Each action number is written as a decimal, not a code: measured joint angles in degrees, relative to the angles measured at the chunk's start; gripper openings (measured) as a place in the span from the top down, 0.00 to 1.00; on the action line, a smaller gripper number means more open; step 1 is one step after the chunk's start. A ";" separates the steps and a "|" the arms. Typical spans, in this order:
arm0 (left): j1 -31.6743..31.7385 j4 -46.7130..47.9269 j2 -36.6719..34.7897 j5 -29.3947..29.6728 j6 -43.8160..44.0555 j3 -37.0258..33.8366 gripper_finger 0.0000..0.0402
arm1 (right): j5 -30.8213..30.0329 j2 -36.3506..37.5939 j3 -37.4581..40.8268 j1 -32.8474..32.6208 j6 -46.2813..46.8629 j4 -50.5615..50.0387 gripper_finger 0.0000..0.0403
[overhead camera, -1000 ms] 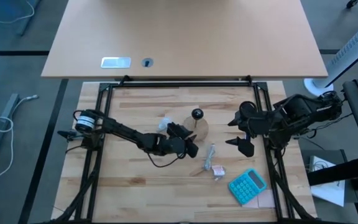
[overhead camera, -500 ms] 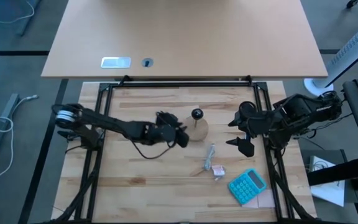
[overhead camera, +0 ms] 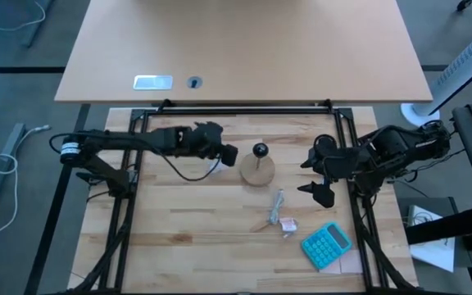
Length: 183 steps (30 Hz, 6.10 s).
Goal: Screw lightbulb
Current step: Insert the lightbulb into the lamp
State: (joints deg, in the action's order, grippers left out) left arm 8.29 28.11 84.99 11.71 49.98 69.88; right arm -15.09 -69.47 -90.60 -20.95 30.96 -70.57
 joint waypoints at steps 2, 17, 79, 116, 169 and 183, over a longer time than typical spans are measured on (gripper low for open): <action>0.90 6.53 0.26 -0.35 -1.99 2.93 0.24 | 0.00 0.00 0.00 0.00 0.00 -0.21 0.15; 3.04 36.05 13.88 -6.20 -14.46 19.41 0.24 | 0.00 0.00 -0.01 0.00 -0.01 -1.64 0.15; 5.93 25.41 20.18 -6.89 -21.45 12.80 0.05 | 0.02 0.00 0.48 -0.02 -0.01 -3.24 0.15; 7.00 21.95 28.77 -6.19 -20.18 12.84 0.12 | 0.15 0.00 1.35 -0.04 0.48 -4.21 0.15; 7.09 22.71 31.34 -5.64 -23.96 12.84 0.16 | 0.09 0.04 1.35 -0.11 1.33 -4.14 0.15; 7.09 23.85 31.34 -6.43 -23.98 12.84 0.27 | 0.04 0.04 1.35 -0.11 1.11 -4.14 0.15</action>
State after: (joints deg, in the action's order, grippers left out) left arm 15.38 51.96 116.33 5.28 26.00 82.72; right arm -15.05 -69.43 -89.25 -21.06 32.07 -74.72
